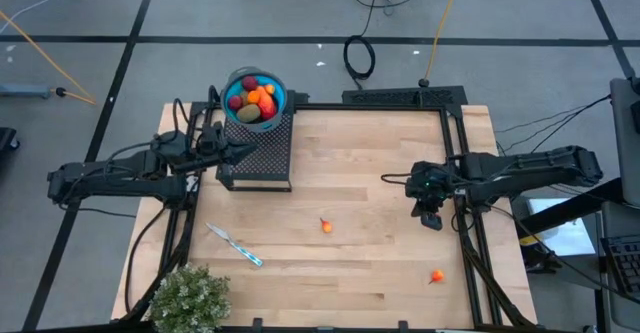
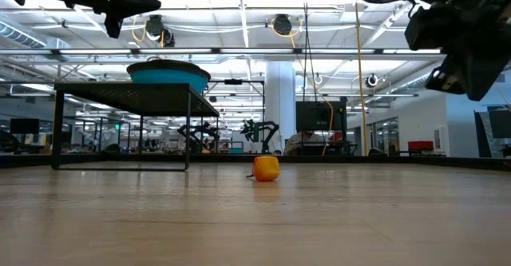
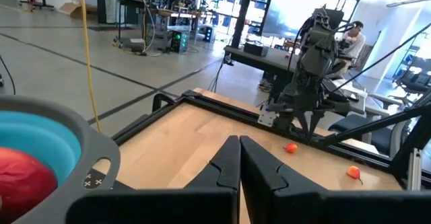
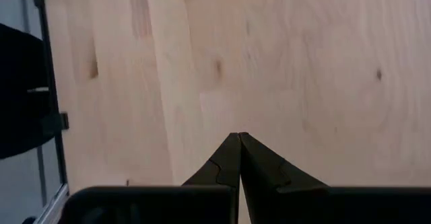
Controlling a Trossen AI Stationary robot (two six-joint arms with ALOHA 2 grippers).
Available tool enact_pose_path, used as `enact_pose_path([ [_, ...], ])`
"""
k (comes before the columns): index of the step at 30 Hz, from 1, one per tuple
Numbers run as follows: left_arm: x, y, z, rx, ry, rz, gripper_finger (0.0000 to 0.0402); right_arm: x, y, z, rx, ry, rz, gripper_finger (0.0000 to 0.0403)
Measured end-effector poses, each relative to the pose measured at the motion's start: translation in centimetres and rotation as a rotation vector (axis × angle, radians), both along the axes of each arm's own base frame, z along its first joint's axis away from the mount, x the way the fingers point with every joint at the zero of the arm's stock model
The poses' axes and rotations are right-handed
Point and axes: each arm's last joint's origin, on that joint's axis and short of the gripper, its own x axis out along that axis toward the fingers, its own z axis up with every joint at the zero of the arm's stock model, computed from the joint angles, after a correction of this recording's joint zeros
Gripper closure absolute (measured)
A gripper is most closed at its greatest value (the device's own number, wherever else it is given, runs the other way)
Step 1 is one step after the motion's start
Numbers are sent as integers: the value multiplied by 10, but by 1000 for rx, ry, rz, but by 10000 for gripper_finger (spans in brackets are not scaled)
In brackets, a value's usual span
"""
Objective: Pick & Place Fruit
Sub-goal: Put the pear into the blue strainer bowl on the shelf
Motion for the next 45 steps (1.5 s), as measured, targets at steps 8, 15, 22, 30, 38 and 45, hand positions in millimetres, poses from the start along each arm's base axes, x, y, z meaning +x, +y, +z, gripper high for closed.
enact_pose_path([
  [8,0,-1,0,7,2,-24,398,2,1,1,36,192,-74,403],
  [15,0,-2,0,9,2,-55,390,-3,0,-9,32,388,-89,371],
  [22,0,-2,0,9,2,-62,395,-8,0,-13,32,501,-114,286],
  [30,0,-2,0,9,2,-63,398,-7,0,-15,38,519,-143,186],
  [38,0,-2,0,20,4,-63,386,-7,-1,-15,-12,518,-167,135],
  [45,0,-2,0,25,5,-63,399,-13,-2,-28,-28,587,-255,132],
])
